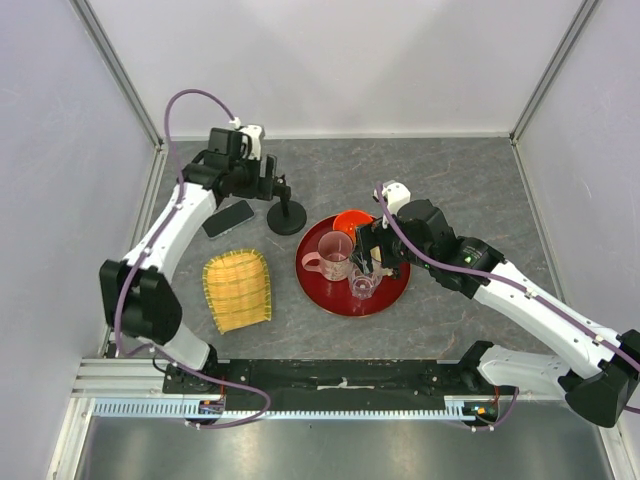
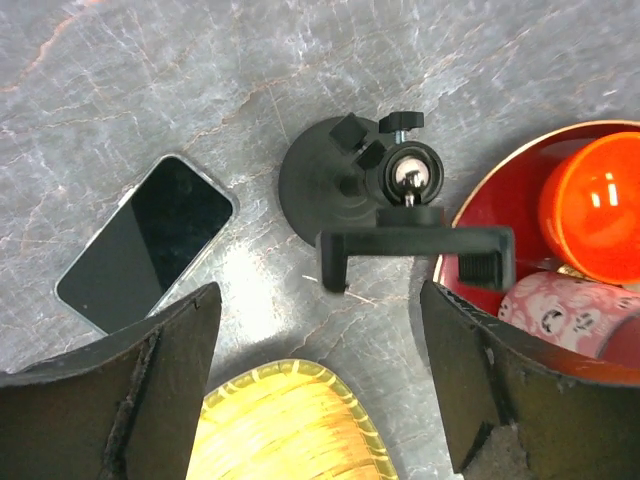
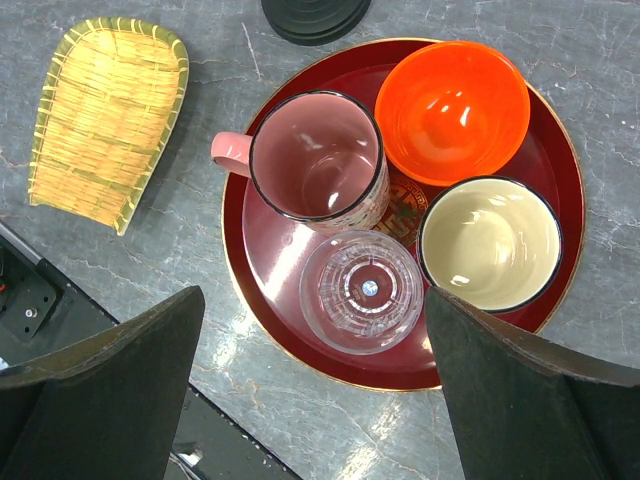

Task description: Place the phone on the phone stand

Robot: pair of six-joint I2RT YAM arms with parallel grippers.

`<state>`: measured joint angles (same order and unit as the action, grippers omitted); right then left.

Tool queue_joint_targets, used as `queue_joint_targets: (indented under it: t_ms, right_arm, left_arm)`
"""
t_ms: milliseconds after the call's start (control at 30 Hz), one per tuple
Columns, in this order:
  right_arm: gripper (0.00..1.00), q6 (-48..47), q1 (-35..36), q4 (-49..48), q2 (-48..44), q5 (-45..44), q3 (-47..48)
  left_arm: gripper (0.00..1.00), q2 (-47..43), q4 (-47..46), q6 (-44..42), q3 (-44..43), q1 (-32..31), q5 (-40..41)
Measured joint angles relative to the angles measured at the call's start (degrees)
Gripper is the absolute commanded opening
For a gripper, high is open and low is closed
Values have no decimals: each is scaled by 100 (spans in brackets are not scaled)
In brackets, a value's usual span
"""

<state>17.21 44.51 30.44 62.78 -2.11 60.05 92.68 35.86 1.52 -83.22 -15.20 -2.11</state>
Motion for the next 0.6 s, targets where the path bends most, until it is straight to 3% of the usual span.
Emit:
queue_joint_targets:
  t_ms: [233, 367, 467, 600]
  right_arm:
    - [98, 0, 0, 0, -15, -9, -2]
    - [98, 0, 0, -2, -13, -4, -2]
    - [98, -2, 0, -4, -4, 20, -2]
    - [98, 0, 0, -11, -2, 59, -2]
  left_arm:
    - [93, -1416, -697, 627, 560, 960, -723]
    - [92, -1928, -1176, 1561, 813, 2243, -894]
    - [88, -1451, -1209, 2229, 662, 2889, -1038]
    - [81, 28, -1196, 2739, 179, 3032, -1191]
